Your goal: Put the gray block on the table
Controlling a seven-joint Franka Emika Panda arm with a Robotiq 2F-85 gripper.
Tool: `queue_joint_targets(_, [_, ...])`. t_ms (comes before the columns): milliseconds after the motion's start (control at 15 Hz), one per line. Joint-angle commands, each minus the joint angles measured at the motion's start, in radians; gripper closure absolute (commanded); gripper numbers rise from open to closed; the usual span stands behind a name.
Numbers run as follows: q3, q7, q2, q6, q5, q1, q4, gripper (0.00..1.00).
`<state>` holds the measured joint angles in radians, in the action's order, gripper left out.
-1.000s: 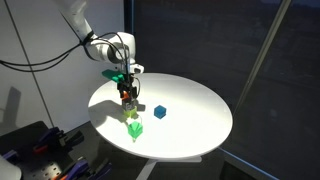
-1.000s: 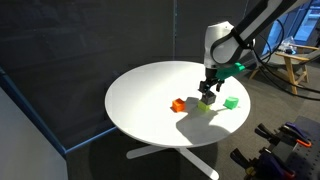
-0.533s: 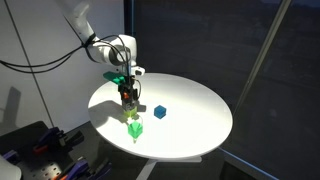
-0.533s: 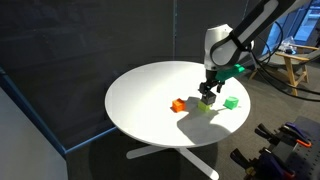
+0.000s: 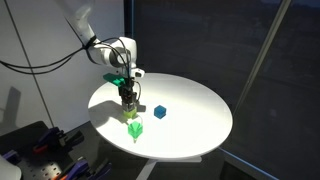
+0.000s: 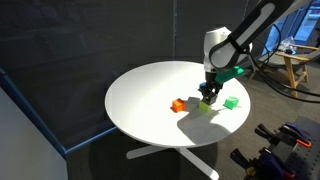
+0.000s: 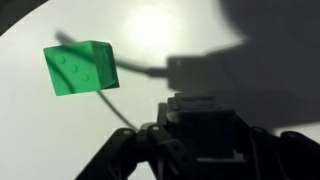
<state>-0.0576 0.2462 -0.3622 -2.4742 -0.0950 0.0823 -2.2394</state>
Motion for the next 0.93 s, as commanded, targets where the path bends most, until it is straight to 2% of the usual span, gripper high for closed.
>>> queue_joint_targets(0, [0.019, -0.037, 0.015, 0.027, 0.004, -0.002, 0.009, 0.68])
queue_joint_targets(467, [0.052, -0.068, 0.071, 0.057, -0.01, 0.02, -0.006, 0.69])
queue_joint_targets(867, [0.091, -0.113, 0.066, 0.069, -0.016, 0.045, 0.003, 0.69])
